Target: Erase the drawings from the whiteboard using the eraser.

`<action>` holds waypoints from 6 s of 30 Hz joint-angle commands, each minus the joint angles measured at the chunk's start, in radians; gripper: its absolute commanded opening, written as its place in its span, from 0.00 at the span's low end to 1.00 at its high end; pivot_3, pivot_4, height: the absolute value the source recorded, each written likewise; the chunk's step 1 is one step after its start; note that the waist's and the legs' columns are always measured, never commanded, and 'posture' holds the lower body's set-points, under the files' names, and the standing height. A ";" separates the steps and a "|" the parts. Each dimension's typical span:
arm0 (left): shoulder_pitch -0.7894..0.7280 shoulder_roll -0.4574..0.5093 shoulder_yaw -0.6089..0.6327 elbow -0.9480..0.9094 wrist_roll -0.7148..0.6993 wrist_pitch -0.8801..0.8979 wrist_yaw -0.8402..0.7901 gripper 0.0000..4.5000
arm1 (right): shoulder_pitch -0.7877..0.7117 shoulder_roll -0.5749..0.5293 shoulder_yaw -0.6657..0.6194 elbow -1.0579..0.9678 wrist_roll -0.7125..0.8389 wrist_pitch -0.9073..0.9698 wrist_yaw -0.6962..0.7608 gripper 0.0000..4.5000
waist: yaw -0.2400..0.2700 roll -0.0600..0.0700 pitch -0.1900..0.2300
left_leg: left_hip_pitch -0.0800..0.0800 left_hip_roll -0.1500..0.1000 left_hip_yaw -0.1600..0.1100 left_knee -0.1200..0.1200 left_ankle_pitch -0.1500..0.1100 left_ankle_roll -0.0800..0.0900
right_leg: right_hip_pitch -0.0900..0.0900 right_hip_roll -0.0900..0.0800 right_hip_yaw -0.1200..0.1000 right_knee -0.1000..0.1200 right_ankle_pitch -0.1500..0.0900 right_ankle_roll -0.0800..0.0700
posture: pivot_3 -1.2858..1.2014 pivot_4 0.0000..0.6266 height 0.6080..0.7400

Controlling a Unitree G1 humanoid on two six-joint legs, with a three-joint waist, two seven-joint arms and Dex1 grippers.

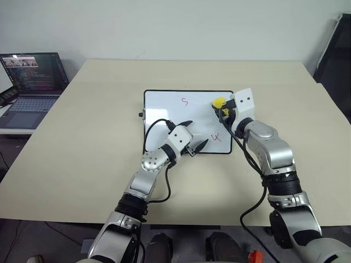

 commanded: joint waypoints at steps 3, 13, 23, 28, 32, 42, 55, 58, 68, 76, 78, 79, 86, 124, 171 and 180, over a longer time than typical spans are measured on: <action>0.008 0.005 0.003 -0.065 -0.003 0.000 0.011 1.00 | 0.106 -0.047 0.013 -0.079 0.003 0.170 0.018 0.29 | 0.003 0.000 0.000 | 0.001 0.000 0.000 0.000 0.000 0.000 | 0.002 0.000 0.000 -0.001 0.000 0.000 | 0.52 0.24 1.00; 0.011 -0.001 -0.002 -0.069 -0.005 0.005 0.008 1.00 | 0.202 -0.076 -0.018 -0.244 0.027 0.305 0.003 0.29 | 0.010 -0.001 0.000 | 0.008 0.000 0.000 0.000 0.000 0.000 | 0.007 0.000 0.000 0.000 0.000 0.000 | 0.52 0.24 1.00; 0.116 0.043 0.007 -0.235 -0.033 0.042 -0.033 1.00 | 0.212 -0.076 -0.028 -0.319 0.033 0.200 0.014 0.29 | 0.009 -0.001 0.000 | 0.007 0.000 0.000 -0.001 0.000 0.000 | 0.006 0.000 0.000 -0.001 0.000 0.000 | 0.52 0.24 1.00; 0.246 0.075 0.015 -0.394 -0.060 0.111 -0.035 1.00 | 0.232 -0.082 -0.027 -0.343 0.037 0.149 0.020 0.29 | 0.009 0.000 0.001 | 0.003 0.000 0.000 -0.002 0.000 0.000 | 0.003 0.000 0.001 -0.004 0.000 0.000 | 0.52 0.24 1.00; 0.328 0.089 -0.001 -0.441 -0.064 0.123 -0.036 1.00 | 0.247 -0.087 -0.025 -0.360 0.036 0.095 0.032 0.29 | 0.010 0.000 0.001 | 0.000 0.000 -0.001 -0.002 0.000 0.000 | 0.002 0.000 0.000 -0.006 0.000 0.000 | 0.52 0.24 1.00; 0.325 0.057 -0.031 -0.349 -0.052 0.070 -0.021 1.00 | 0.316 -0.146 0.065 -0.413 0.003 -0.154 0.143 0.29 | 0.012 0.000 0.002 | -0.003 0.000 -0.002 -0.004 0.000 0.000 | 0.002 0.000 -0.002 -0.011 0.000 0.000 | 0.52 0.24 1.00; 0.219 0.056 -0.014 -0.263 -0.054 0.050 -0.017 1.00 | 0.329 -0.228 0.253 -0.176 -0.187 -0.232 0.201 0.29 | 0.011 -0.001 0.002 | -0.003 0.000 -0.001 -0.004 0.000 0.000 | 0.001 0.000 -0.002 -0.011 0.000 0.000 | 0.52 0.24 1.00; 0.239 0.060 -0.017 -0.283 -0.055 0.054 -0.020 1.00 | 0.329 -0.243 0.241 -0.153 -0.213 -0.234 0.192 0.29 | 0.012 -0.001 0.002 | -0.001 0.000 -0.001 -0.004 0.000 0.000 | 0.003 0.000 -0.002 -0.011 0.000 0.000 | 0.52 0.24 1.00; 0.280 0.060 -0.026 -0.320 -0.051 0.069 -0.018 1.00 | 0.375 -0.307 0.158 -0.158 -0.252 -0.218 0.154 0.29 | 0.032 -0.001 0.002 | 0.000 -0.002 -0.003 -0.001 0.000 0.000 | 0.007 -0.002 -0.002 -0.011 0.001 0.001 | 0.52 0.24 1.00; 0.264 0.056 -0.028 -0.310 -0.054 0.073 -0.027 1.00 | 0.365 -0.284 0.107 -0.140 -0.251 -0.207 0.081 0.29 | 0.036 -0.002 0.002 | 0.010 -0.001 -0.002 -0.001 0.000 0.000 | 0.015 -0.002 -0.002 -0.011 0.001 0.001 | 0.52 0.24 1.00; 0.262 0.055 -0.030 -0.310 -0.054 0.073 -0.029 1.00 | 0.365 -0.278 0.113 -0.151 -0.245 -0.208 0.087 0.29 | 0.035 -0.002 0.002 | 0.010 -0.001 -0.002 -0.001 0.000 0.000 | 0.015 -0.002 -0.002 -0.011 0.001 0.001 | 0.52 0.24 1.00; 0.262 0.056 -0.030 -0.311 -0.055 0.073 -0.031 1.00 | 0.366 -0.274 0.118 -0.160 -0.241 -0.210 0.094 0.29 | 0.035 -0.002 0.002 | 0.010 -0.001 -0.002 -0.001 0.000 0.000 | 0.015 -0.002 -0.002 -0.011 0.001 0.001 | 0.52 0.24 1.00; 0.268 0.060 -0.029 -0.322 -0.054 0.077 -0.031 1.00 | 0.422 -0.285 0.194 -0.226 -0.233 -0.223 0.193 0.29 | 0.032 -0.002 0.002 | 0.010 -0.001 -0.002 -0.002 0.000 0.000 | 0.014 -0.002 -0.001 -0.011 0.001 0.001 | 0.52 0.24 1.00; 0.333 0.074 0.050 -0.416 -0.032 0.088 0.100 1.00 | 0.416 -0.190 0.059 -0.378 -0.100 -0.374 0.211 0.29 | 0.014 -0.003 0.005 | 0.004 -0.001 -0.001 -0.006 0.000 0.000 | 0.006 -0.002 -0.001 -0.013 0.001 0.002 | 0.52 0.24 1.00; 0.240 0.069 0.081 -0.325 -0.010 0.077 0.162 1.00 | -0.225 0.063 0.168 0.409 -0.225 -0.330 0.172 0.29 | 0.014 -0.002 0.004 | -0.005 -0.001 0.000 0.000 0.000 0.000 | -0.004 -0.003 -0.001 -0.004 0.001 0.001 | 0.52 0.24 1.00; 0.232 0.061 0.071 -0.317 -0.010 0.078 0.161 1.00 | -0.078 -0.027 0.153 0.121 -0.205 -0.051 0.220 0.29 | 0.015 -0.002 0.004 | -0.002 -0.001 -0.001 0.000 0.000 0.000 | -0.001 -0.003 -0.001 -0.002 0.001 0.001 | 0.52 0.24 1.00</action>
